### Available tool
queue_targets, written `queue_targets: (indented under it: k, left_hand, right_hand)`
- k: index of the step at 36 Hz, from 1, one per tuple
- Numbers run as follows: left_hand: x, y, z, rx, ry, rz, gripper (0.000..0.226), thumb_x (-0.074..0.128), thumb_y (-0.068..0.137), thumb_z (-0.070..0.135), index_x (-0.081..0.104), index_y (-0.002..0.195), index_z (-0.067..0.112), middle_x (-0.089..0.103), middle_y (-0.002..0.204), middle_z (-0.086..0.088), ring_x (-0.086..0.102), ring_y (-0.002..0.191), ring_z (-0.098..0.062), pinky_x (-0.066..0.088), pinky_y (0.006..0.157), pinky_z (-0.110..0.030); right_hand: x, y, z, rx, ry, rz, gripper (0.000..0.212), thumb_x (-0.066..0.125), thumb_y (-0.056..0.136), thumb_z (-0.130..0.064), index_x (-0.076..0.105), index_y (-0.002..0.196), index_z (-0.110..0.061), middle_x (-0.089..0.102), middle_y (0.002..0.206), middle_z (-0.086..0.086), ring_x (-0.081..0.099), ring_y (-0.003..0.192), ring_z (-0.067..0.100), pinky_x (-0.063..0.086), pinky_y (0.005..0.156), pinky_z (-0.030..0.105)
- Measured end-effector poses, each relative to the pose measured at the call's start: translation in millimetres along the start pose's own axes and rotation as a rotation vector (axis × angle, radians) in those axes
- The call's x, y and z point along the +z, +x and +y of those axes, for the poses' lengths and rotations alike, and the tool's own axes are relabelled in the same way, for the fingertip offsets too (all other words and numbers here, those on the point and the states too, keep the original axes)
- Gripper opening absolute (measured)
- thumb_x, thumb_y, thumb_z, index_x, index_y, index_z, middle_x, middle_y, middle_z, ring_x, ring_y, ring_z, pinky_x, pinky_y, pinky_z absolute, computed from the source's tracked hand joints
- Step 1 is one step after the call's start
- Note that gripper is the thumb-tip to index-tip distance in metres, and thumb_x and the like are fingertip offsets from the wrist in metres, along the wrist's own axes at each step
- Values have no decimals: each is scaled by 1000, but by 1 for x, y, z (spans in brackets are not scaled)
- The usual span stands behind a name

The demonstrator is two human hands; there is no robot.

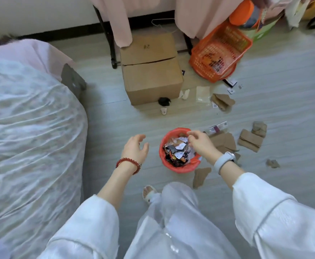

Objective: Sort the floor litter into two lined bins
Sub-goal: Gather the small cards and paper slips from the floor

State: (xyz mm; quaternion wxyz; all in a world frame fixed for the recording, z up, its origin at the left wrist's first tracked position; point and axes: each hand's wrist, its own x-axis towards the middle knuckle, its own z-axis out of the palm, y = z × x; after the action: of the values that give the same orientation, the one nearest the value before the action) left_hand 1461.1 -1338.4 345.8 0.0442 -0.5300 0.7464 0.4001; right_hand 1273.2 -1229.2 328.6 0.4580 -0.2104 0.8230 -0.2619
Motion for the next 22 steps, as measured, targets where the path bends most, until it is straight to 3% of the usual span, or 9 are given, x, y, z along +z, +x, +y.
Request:
queue_targets:
  k: [14,16,19,22]
  left_hand:
    - [-62,206,23,133,162,-238,36,47,93,20,48,129,13,52,129,-6,52,113,-20,39,93,-26]
    - [-67,246,33,169,226,-282,37,47,94,21,47,129,13,51,130,-6,51,116,-21,39,94,-28]
    - [-68,299,50,212,306,-342,36,46,94,19,47,129,11,49,130,-7,51,116,-22,40,93,-28]
    - [-61,340,68,259,374,-413,36,45,94,18,47,129,11,49,130,-7,51,114,-22,40,89,-26]
  right_hand:
    - [34,156,-83,196,211,120,32,40,96,-14,50,125,-8,55,125,14,56,110,28,44,99,44]
    - [32,188,-91,246,265,147,32,39,96,-12,50,125,-7,54,125,15,56,106,26,45,92,37]
    - [29,227,-99,308,341,202,32,40,94,-9,51,125,-3,55,119,14,57,111,33,41,69,21]
    - [22,256,-103,351,396,258,32,41,94,-6,51,124,-2,56,116,13,57,112,35,38,65,18]
